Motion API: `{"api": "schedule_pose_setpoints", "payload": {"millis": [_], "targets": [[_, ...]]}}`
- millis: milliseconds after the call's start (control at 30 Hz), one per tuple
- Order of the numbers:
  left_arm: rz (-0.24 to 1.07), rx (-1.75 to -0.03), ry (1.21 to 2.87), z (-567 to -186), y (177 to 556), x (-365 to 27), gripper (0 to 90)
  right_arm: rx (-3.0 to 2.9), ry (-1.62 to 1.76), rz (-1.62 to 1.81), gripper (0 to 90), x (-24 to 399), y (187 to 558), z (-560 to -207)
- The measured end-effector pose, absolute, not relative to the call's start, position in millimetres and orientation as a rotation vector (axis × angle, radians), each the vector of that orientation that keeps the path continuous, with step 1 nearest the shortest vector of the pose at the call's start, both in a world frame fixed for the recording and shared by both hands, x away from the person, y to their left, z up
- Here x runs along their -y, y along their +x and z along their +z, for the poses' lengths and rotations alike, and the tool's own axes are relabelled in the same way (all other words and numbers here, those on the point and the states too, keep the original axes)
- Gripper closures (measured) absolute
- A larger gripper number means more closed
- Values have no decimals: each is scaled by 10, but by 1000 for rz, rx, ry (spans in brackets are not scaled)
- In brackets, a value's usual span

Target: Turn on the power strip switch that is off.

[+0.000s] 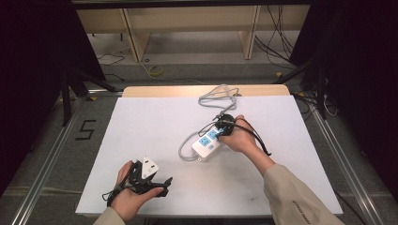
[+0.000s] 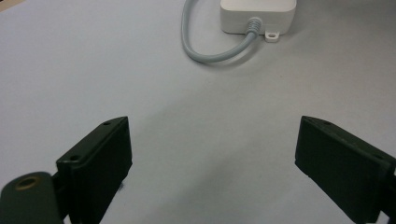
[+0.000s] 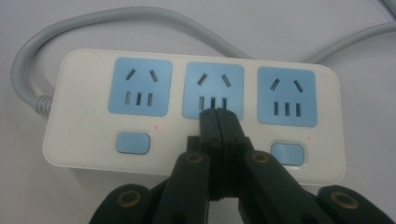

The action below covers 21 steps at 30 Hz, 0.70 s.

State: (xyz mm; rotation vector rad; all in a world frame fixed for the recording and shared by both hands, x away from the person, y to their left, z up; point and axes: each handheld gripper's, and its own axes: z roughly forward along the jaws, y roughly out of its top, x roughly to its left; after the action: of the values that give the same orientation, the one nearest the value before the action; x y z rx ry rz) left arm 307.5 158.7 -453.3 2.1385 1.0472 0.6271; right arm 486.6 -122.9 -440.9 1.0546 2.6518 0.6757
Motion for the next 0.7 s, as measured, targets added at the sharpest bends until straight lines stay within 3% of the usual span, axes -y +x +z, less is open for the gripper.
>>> {"api": "schedule_pose_setpoints", "payload": {"millis": [200,700], "targets": [[624,-1050,2136,-4536,3074,-1587,104,-2647,1045,686,900,1239,4850,-4400],[628,-1049,2143,-4536,3077,-1589,105,-2595,1090,826,735,1410,4755,-4250]]}}
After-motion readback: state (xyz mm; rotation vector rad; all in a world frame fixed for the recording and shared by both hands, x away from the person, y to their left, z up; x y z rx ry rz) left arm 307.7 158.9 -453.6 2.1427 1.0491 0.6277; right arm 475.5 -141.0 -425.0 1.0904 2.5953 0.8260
